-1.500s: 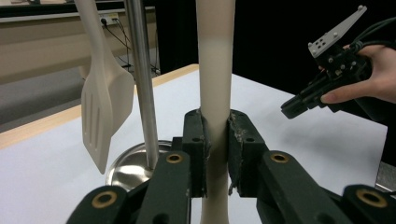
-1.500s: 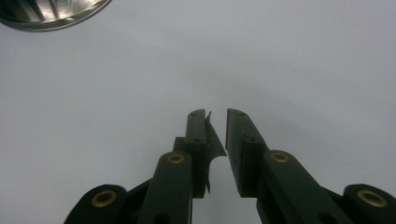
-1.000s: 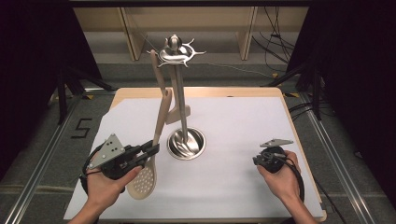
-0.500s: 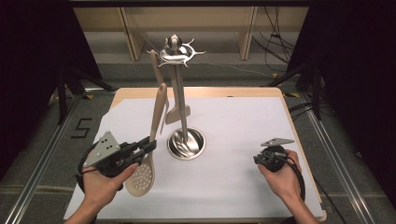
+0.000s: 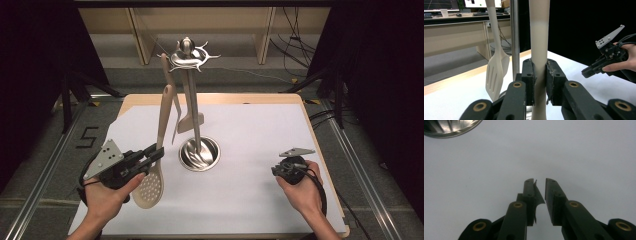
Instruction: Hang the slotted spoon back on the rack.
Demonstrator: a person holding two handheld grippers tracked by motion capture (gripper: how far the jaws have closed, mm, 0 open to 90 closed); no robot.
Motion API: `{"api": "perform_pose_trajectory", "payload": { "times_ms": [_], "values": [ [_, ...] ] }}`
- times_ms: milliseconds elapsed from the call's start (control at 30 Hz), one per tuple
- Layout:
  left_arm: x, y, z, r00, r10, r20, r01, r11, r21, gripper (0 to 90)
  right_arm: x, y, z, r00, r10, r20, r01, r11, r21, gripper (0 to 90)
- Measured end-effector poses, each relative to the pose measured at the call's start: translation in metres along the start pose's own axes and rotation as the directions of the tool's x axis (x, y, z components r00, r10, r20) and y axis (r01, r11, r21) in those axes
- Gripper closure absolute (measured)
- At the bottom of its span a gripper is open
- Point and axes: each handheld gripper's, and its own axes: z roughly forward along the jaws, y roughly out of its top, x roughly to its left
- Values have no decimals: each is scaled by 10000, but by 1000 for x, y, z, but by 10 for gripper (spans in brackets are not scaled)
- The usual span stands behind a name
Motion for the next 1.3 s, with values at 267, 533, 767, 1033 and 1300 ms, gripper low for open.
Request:
{"api": "perform_pose_trajectory", "payload": {
  "times_ms": [267, 533, 767, 1033, 1300],
  "values": [
    [3, 4, 0, 9997, 230, -112, -233, 9994, -239, 779, 1, 0, 0, 10000, -23, 37, 23, 10000, -6, 790],
    [4, 10, 0, 9990, 441, -120, -447, 9977, -500, 779, 1, 1, 0, 10000, -28, 34, 28, 10000, -14, 790],
    [6, 13, 2, 9990, 399, -199, -411, 9972, -627, 779, 1, 1, 0, 10000, 8, 18, -8, 10000, 15, 790],
    [8, 16, 6, 9988, 388, -300, -405, 9974, -591, 779, 1, 1, 0, 10000, -53, 28, 53, 10000, -1, 789],
    [8, 20, 11, 9986, 352, -387, -375, 9975, -600, 778, 1, 1, 0, 10000, -88, 20, 88, 10000, -15, 790]
  ]
}}
